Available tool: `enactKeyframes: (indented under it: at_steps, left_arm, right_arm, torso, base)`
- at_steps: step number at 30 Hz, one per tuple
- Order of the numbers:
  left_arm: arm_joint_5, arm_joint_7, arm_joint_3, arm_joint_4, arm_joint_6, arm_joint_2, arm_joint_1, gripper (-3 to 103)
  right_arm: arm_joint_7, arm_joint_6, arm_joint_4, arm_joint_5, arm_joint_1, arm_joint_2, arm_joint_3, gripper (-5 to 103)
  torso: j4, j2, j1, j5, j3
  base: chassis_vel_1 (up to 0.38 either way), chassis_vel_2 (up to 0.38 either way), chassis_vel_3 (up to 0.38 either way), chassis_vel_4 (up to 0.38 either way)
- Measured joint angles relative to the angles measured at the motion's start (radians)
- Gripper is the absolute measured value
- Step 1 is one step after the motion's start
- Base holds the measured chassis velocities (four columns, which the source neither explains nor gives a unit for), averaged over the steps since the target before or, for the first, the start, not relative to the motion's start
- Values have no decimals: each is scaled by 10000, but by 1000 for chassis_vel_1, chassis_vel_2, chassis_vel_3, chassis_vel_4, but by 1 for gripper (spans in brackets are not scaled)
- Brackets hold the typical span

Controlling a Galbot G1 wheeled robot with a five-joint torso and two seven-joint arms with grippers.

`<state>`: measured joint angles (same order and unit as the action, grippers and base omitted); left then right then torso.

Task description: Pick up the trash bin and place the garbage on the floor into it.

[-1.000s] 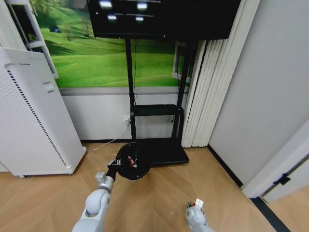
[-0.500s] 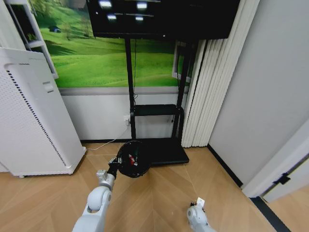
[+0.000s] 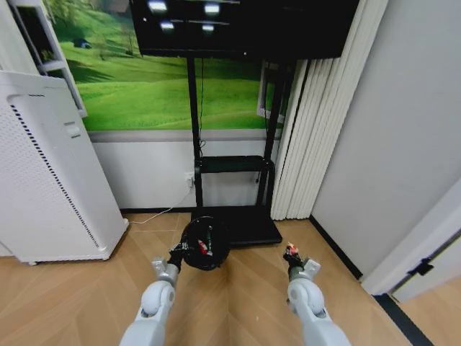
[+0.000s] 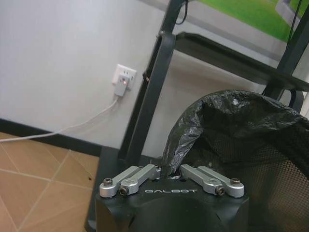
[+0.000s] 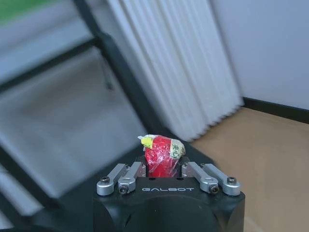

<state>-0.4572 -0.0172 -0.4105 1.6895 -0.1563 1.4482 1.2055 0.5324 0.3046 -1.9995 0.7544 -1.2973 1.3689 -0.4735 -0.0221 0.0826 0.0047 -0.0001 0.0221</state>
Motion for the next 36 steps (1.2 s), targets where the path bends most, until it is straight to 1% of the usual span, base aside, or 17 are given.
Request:
enactKeyframes:
  at_steps: [2, 5, 7, 12, 16, 18, 22, 24, 25, 26, 27, 29, 31, 32, 34, 35, 36]
  left_arm:
    - [-54, -206, 361, -396, -54, 66, -308, 3]
    - [-51, -292, 532, -560, -62, 95, -445, 3]
    - [22, -499, 951, -842, -77, 159, -706, 3]
    - [64, -683, 1373, -1060, -93, 235, -941, 3]
    - [-16, -926, 1861, -1196, -149, 333, -1145, 3]
    - [74, -1157, 2494, -1493, -174, 592, -1447, 3]
    - [232, -1217, 2786, -1669, -174, 810, -1527, 3]
    - [281, -1205, 2819, -1684, -174, 814, -1541, 3]
    - [314, -1188, 2824, -1715, -174, 814, -1568, 3]
    - [348, -1147, 2807, -1795, -174, 833, -1660, 3]
    - [353, -1121, 2794, -1822, -174, 845, -1684, 3]
    - [356, -1115, 2790, -1832, -174, 852, -1691, 3]
    - [440, -1038, 2769, -1916, -174, 924, -1725, 3]
    - [440, -1038, 2769, -1916, -174, 924, -1725, 3]
    - [545, -991, 2757, -1933, -160, 983, -1730, 3]
    - [545, -991, 2757, -1933, -160, 983, -1730, 3]
    - [631, -964, 2710, -1922, -149, 989, -1721, 3]
  right_arm:
    - [-763, 40, -979, -164, -237, -22, 285, 27]
    - [-1096, 41, -1197, -388, -317, -23, 449, 27]
    - [-1902, 64, -1548, -677, -507, -88, 749, 27]
    - [-2616, 191, -1646, -1149, -668, -209, 1009, 27]
    - [-3149, 142, -1194, -1944, -660, -330, 1250, 27]
    - [-3666, 71, -141, -2722, -365, -461, 1573, 27]
    - [-3691, 245, 526, -2957, -82, -477, 1755, 24]
    - [-3679, 272, 567, -3021, -52, -482, 1749, 29]
    - [-3610, 335, 560, -3046, -52, -502, 1736, 40]
    - [-3508, 388, 365, -3490, -144, -622, 1708, 56]
    - [-3503, 439, 212, -3620, -186, -664, 1702, 61]
    - [-3497, 464, 152, -3645, -201, -675, 1703, 61]
    - [-3433, 596, -228, -3727, -272, -703, 1756, 72]
    - [-3433, 596, -228, -3727, -272, -703, 1756, 72]
    - [-3322, 632, -408, -3772, -273, -694, 1797, 83]
    - [-3322, 632, -408, -3772, -273, -694, 1797, 83]
    - [-3132, 632, -575, -3820, -289, -668, 1785, 89]
  torso:
    - [-1, -1, 0, 0, 0]
    - [-2, -1, 0, 2, 0]
    - [0, -1, 0, 1, 0]
    - [-2, -1, 0, 2, 0]
    - [-1, -1, -1, 4, 0]
    - [-3, -1, 0, 6, 0]
    - [0, -1, 0, 4, 1]
    - [0, -1, 0, 2, 0]
    - [0, -1, 0, 4, 0]
    - [0, -1, 0, 3, 0]
    - [0, -1, 0, 2, 0]
    - [-1, -1, 0, 2, 0]
    - [-1, -1, 0, 1, 0]
    - [-1, -1, 0, 1, 0]
    - [0, -1, 0, 1, 0]
    - [0, -1, 0, 1, 0]
    - [-1, -1, 0, 2, 0]
  base:
    - [0, 0, 0, 0]
    - [0, 0, 0, 0]
    - [0, 0, 0, 0]
    - [0, 0, 0, 0]
    - [0, 0, 0, 0]
    - [0, 0, 0, 0]
    - [0, 0, 0, 0]
    - [0, 0, 0, 0]
    - [0, 0, 0, 0]
    - [0, 0, 0, 0]
    - [0, 0, 0, 0]
    - [0, 0, 0, 0]
    - [0, 0, 0, 0]
    - [0, 0, 0, 0]
    - [0, 0, 0, 0]
    - [0, 0, 0, 0]
    - [0, 0, 0, 0]
